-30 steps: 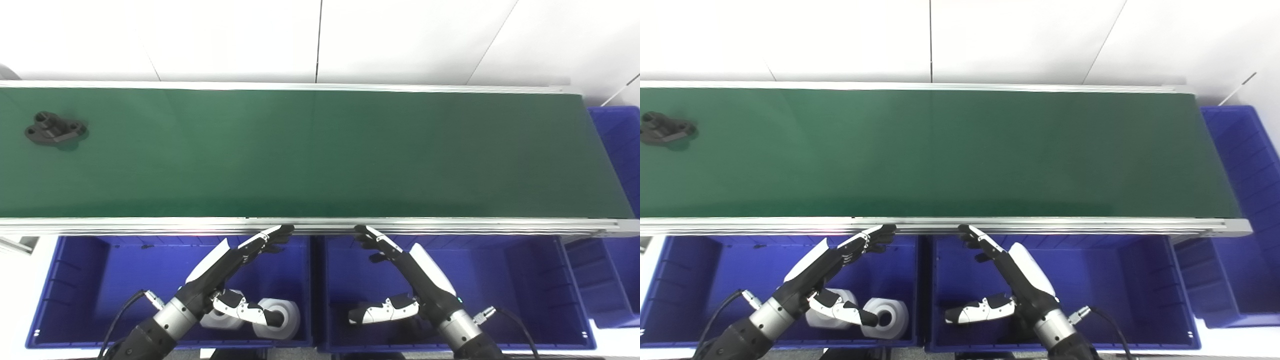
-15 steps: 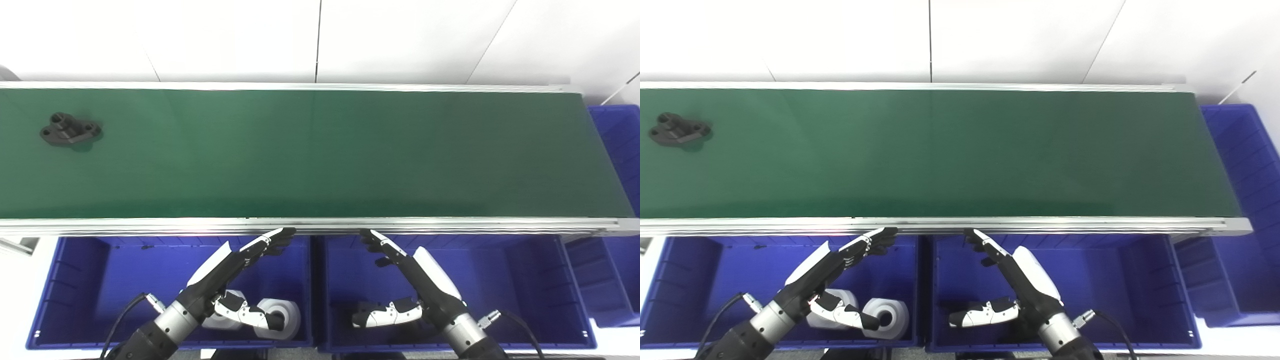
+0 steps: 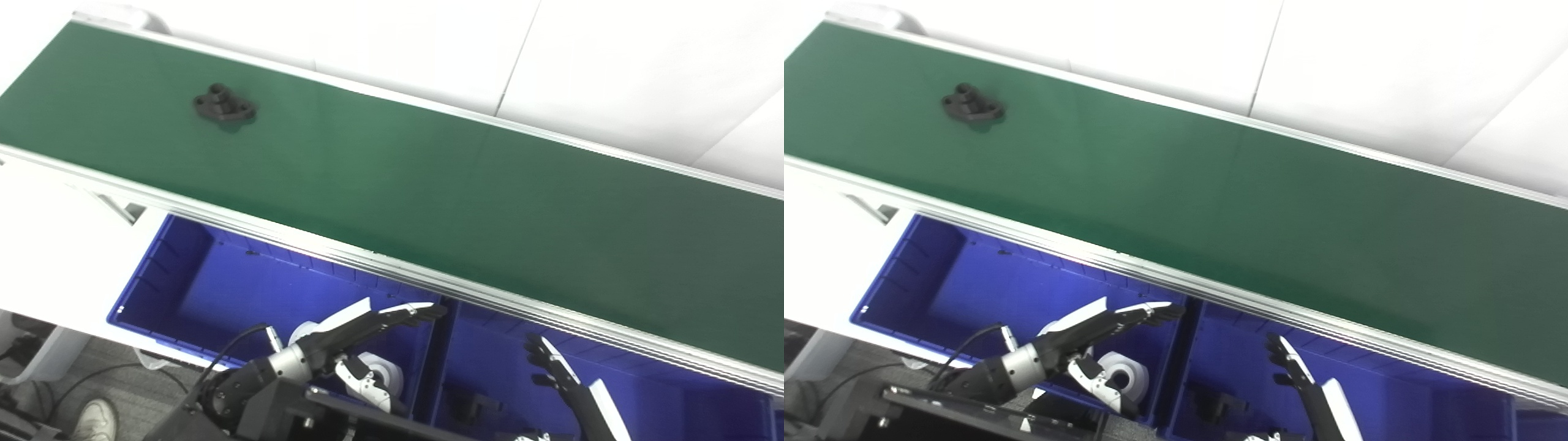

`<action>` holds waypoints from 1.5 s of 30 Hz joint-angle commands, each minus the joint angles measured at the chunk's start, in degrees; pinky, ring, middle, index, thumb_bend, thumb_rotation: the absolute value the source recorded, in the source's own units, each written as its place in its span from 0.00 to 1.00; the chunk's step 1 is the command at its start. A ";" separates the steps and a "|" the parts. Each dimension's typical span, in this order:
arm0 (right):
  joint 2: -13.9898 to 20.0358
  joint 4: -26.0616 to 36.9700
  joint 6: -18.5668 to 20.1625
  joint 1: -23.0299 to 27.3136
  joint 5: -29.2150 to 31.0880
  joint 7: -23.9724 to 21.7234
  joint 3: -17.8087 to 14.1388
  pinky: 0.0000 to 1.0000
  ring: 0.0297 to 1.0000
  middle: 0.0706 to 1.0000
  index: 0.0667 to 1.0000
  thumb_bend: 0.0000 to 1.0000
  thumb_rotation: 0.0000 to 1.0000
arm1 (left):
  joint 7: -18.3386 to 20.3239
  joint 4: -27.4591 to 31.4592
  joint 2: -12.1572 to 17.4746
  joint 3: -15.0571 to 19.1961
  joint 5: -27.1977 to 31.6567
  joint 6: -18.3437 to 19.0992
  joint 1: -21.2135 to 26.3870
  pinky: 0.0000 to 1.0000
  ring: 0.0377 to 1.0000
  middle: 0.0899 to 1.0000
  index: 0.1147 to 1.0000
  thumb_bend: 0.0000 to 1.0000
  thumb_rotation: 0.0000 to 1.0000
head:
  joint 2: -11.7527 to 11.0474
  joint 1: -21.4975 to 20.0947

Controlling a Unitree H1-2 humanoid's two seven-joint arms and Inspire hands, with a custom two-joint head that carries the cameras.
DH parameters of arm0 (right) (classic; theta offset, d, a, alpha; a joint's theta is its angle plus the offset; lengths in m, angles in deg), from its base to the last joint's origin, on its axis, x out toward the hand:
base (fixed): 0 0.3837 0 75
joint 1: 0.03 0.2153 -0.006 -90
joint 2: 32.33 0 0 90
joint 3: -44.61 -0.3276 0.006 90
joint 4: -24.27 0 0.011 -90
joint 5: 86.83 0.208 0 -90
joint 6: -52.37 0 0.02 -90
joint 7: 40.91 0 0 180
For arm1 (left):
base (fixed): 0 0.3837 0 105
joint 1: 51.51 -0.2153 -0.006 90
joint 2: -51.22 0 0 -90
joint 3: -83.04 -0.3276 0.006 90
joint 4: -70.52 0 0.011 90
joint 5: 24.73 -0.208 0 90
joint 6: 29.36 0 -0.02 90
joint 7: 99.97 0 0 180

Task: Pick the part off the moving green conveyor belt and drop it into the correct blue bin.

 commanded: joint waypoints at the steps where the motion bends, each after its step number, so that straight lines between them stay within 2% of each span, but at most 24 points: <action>1: -0.08 0.38 -4.17 0.09 -0.22 1.48 -0.42 0.75 0.85 0.88 0.92 1.00 0.34 | -1.32 0.85 0.05 -0.22 -0.18 -2.31 0.32 0.89 0.92 0.92 0.91 0.92 0.27 | 0.02 -0.06; 7: 0.36 -0.86 -5.70 0.04 0.34 1.51 -0.04 0.77 0.86 0.88 0.93 0.99 0.33 | -2.64 0.45 0.31 -1.19 -0.09 -2.29 0.25 0.89 0.92 0.92 0.90 0.93 0.26 | -1.66 -1.44; 13: 0.06 -3.63 -8.48 0.18 0.42 2.33 -0.21 0.77 0.85 0.87 0.92 0.99 0.31 | -3.80 -0.96 0.69 -2.45 0.01 -2.36 0.58 0.89 0.92 0.92 0.90 0.93 0.24 | -5.10 -1.42; 15: -0.12 -3.85 -8.23 0.14 -0.29 2.55 -0.21 0.76 0.84 0.87 0.92 1.00 0.31 | -4.26 -1.59 0.78 -2.74 -0.07 -2.35 0.77 0.88 0.92 0.92 0.89 0.94 0.25 | -6.66 -1.07; 21: -0.58 -4.08 -7.74 0.23 -1.47 2.94 -0.16 0.74 0.84 0.87 0.91 0.99 0.31 | -5.56 -2.43 1.33 -3.62 -0.20 -2.35 1.28 0.82 0.88 0.89 0.88 0.94 0.26 | -8.38 -0.83; 26: -0.80 -4.07 -7.08 0.29 -1.62 3.03 -0.09 0.72 0.84 0.86 0.91 0.99 0.31 | -6.73 -3.29 1.84 -4.59 0.14 -2.36 1.87 0.81 0.87 0.88 0.87 0.93 0.28 | -9.22 -1.37; 30: -0.87 -3.99 -6.66 0.37 -1.60 2.98 -0.07 0.72 0.83 0.86 0.91 0.99 0.31 | -7.73 -3.48 2.17 -5.33 0.37 -2.36 2.24 0.80 0.87 0.88 0.87 0.93 0.26 | -9.20 -1.47; 45: -0.87 -4.85 -9.20 0.22 -1.16 4.54 -0.44 0.73 0.82 0.83 0.89 0.97 0.31 | -8.61 -3.96 2.27 -6.22 0.85 -2.36 2.59 0.81 0.87 0.88 0.86 0.94 0.25 | -9.33 -1.35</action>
